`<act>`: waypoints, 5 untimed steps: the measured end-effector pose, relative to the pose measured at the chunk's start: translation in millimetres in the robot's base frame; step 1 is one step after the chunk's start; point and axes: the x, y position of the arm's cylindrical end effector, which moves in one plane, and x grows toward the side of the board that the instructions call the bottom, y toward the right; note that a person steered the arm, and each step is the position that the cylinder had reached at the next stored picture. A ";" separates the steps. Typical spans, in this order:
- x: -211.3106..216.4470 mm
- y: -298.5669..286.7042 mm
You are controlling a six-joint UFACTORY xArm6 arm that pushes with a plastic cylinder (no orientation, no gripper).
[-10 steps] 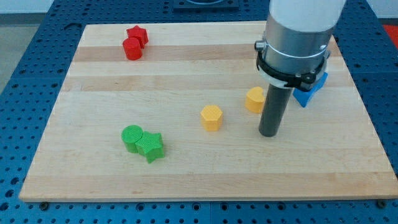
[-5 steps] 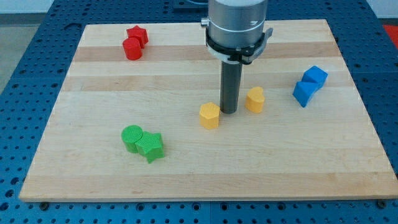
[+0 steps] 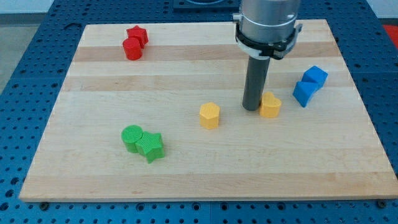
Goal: Move yellow heart below blue triangle
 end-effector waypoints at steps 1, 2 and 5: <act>0.0 0.0; 0.3 14.9; 3.6 51.6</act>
